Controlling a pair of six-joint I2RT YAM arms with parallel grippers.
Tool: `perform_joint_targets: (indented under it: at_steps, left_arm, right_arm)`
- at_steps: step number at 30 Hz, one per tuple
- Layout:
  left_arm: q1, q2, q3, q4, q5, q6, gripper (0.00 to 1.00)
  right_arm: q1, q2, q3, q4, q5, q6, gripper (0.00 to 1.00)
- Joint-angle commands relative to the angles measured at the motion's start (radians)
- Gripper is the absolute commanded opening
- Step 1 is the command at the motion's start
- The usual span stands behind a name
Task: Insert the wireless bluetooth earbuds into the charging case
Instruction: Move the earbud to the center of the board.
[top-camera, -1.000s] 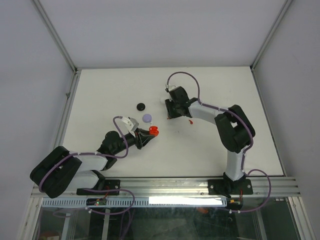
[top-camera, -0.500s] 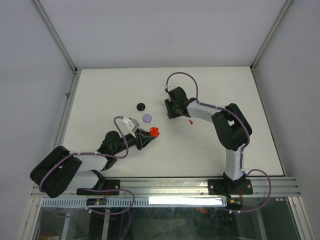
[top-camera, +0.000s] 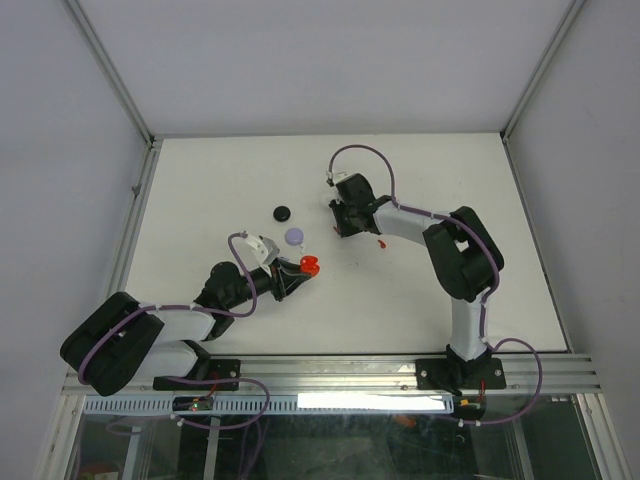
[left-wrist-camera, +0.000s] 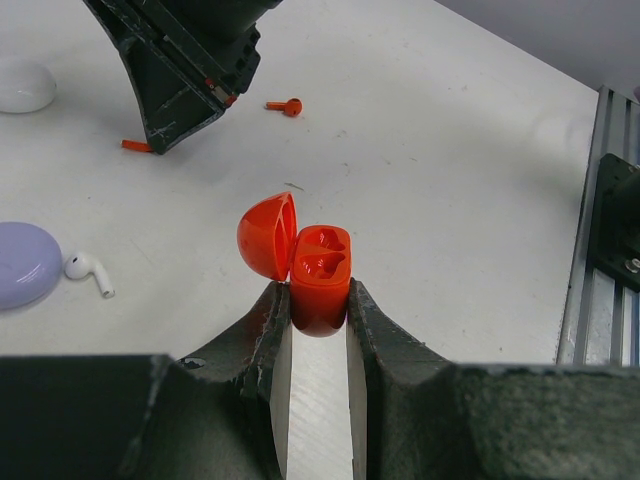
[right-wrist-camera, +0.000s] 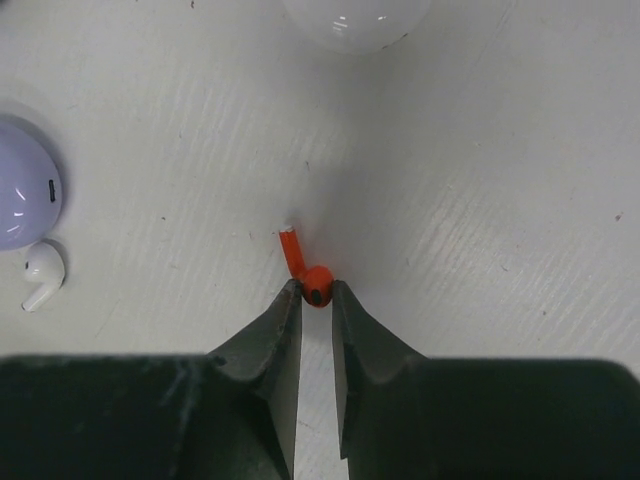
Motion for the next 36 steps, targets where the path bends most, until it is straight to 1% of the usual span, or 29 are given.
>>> perform_joint_targets:
  at_steps: [1, 6, 9, 12, 15, 17, 19, 26, 32, 36]
  left_arm:
    - [0.009, -0.02, 0.014, 0.048, 0.043, 0.042, 0.0]
    - [0.008, -0.029, 0.017, 0.04, 0.053, 0.049, 0.0]
    - [0.009, -0.04, 0.019, 0.028, 0.055, 0.05, 0.0]
    - [0.009, -0.057, 0.018, 0.014, 0.055, 0.053, 0.0]
    - [0.009, -0.07, 0.015, 0.009, 0.055, 0.055, 0.0]
    - [0.009, -0.072, 0.015, 0.01, 0.056, 0.054, 0.0]
    - [0.009, -0.075, 0.014, 0.01, 0.059, 0.05, 0.0]
    - [0.009, -0.087, 0.01, 0.009, 0.058, 0.046, 0.0]
    - [0.009, -0.105, 0.001, 0.0, 0.049, 0.048, 0.0]
    - [0.009, -0.1, 0.003, 0.003, 0.048, 0.048, 0.0]
  right_arm:
    - [0.0, -0.015, 0.024, -0.001, -0.031, -0.073, 0.16]
    - [0.0, -0.046, 0.03, -0.054, -0.075, -0.134, 0.12]
    - [0.008, -0.061, 0.044, -0.15, -0.111, -0.161, 0.12]
    - [0.03, -0.094, 0.022, -0.254, -0.117, -0.188, 0.12]
    - [0.04, -0.132, -0.015, -0.297, -0.131, -0.195, 0.13]
    - [0.05, -0.148, -0.024, -0.326, -0.117, -0.204, 0.15]
    - [0.055, -0.153, -0.026, -0.344, -0.1, -0.215, 0.19]
    - [0.058, -0.126, -0.005, -0.358, -0.054, -0.238, 0.3]
    - [0.059, -0.125, -0.006, -0.371, -0.023, -0.26, 0.34]
    - [0.057, -0.126, -0.018, -0.347, -0.001, -0.265, 0.36]
